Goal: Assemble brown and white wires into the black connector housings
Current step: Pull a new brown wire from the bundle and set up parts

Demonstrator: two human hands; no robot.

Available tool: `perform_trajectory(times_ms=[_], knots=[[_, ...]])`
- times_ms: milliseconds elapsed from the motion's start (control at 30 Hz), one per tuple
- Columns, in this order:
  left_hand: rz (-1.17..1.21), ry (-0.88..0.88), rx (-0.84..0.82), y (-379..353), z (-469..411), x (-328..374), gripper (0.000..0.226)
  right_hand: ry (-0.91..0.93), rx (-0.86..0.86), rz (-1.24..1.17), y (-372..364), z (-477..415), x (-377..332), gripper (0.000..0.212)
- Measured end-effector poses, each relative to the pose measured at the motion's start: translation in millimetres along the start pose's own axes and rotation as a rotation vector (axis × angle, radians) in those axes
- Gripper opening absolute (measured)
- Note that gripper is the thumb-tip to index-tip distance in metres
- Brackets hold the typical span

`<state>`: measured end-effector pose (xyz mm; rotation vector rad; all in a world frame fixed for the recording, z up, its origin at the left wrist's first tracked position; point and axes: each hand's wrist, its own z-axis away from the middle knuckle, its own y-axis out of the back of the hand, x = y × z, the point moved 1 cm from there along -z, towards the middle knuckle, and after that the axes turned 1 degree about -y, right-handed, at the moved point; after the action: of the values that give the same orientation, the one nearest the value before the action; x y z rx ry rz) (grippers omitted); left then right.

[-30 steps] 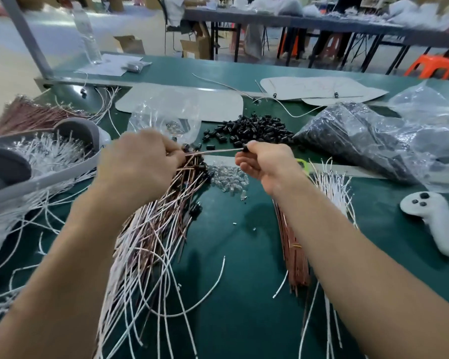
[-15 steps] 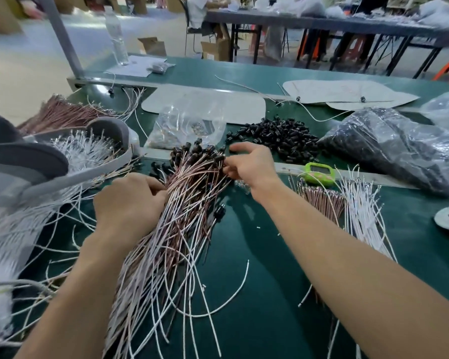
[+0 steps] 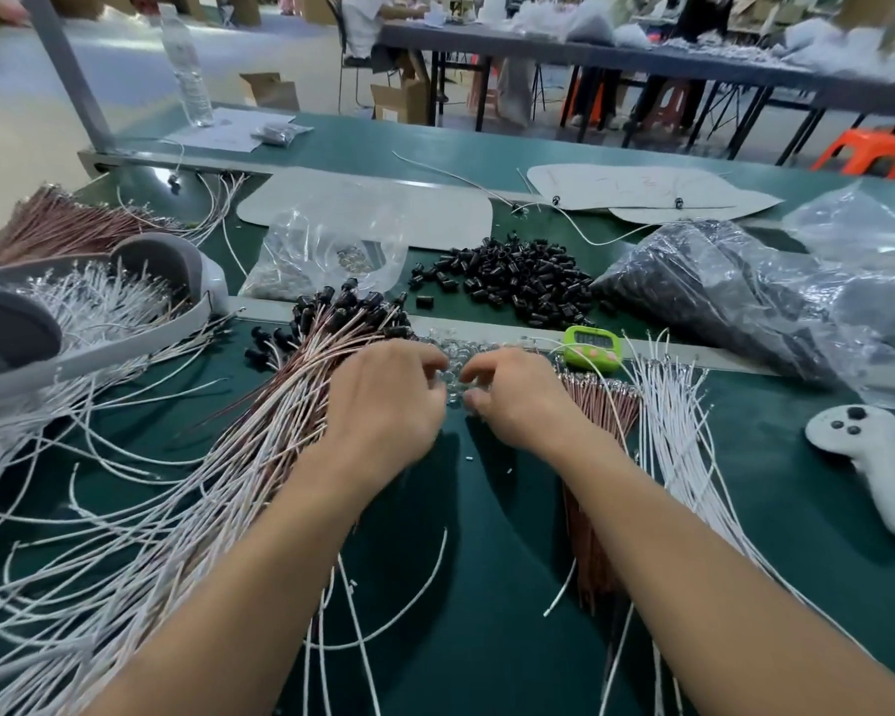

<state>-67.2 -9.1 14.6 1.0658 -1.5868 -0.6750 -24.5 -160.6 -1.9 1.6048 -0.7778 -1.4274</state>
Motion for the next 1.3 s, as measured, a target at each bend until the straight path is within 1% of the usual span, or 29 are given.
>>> perform_trajectory(times_ms=[33, 100, 167, 200, 300, 367, 467, 567, 800, 933, 1000, 1100, 1133, 1233, 1300], knots=[[0.011, -0.006, -0.037, -8, -1, 4, 0.027, -0.011, 0.037, -0.047, 3, 2, 4, 0.026], [0.027, 0.004, -0.107, -25, -5, 11, 0.034, -0.063, 0.155, -0.038, 12, 6, 15, 0.031], [0.051, 0.005, -0.161, -40, -10, 16, 0.041, -0.139, 0.248, 0.019, 21, 8, 28, 0.029], [0.071, -0.001, -0.178, -46, -13, 19, 0.044, -0.165, 0.258, 0.044, 25, 8, 34, 0.027], [0.15, -0.017, -0.161, -59, -23, 26, 0.043, -0.175, 0.195, 0.087, 31, 10, 46, 0.024], [0.19, -0.003, -0.126, -67, -29, 30, 0.042, -0.155, 0.214, 0.054, 35, 6, 49, 0.025], [0.233, 0.025, -0.076, -76, -32, 32, 0.039, -0.143, 0.259, 0.022, 39, -15, 53, 0.033], [0.257, 0.006, -0.046, -80, -31, 30, 0.033, -0.153, 0.193, 0.1, 38, -49, 55, 0.042], [0.197, -0.05, -0.034, -76, -28, 25, 0.032, -0.137, 0.044, 0.283, 28, -110, 56, 0.037], [0.169, -0.053, -0.025, -74, -27, 24, 0.03, -0.179, 0.015, 0.218, 33, -123, 59, 0.034], [0.151, -0.045, -0.023, -74, -27, 23, 0.03, -0.199, 0.033, 0.17, 37, -123, 61, 0.032], [0.142, -0.018, -0.035, -74, -29, 22, 0.03, -0.194, 0.214, 0.014, 40, -121, 64, 0.028], [0.14, -0.013, -0.031, -74, -29, 22, 0.029, -0.173, 0.227, 0.004, 39, -121, 64, 0.03], [0.141, -0.019, -0.017, -74, -29, 22, 0.025, -0.12, 0.142, 0.087, 30, -122, 62, 0.03], [0.159, -0.035, -0.01, -74, -29, 21, 0.023, -0.113, 0.165, 0.134, 24, -123, 60, 0.028]])
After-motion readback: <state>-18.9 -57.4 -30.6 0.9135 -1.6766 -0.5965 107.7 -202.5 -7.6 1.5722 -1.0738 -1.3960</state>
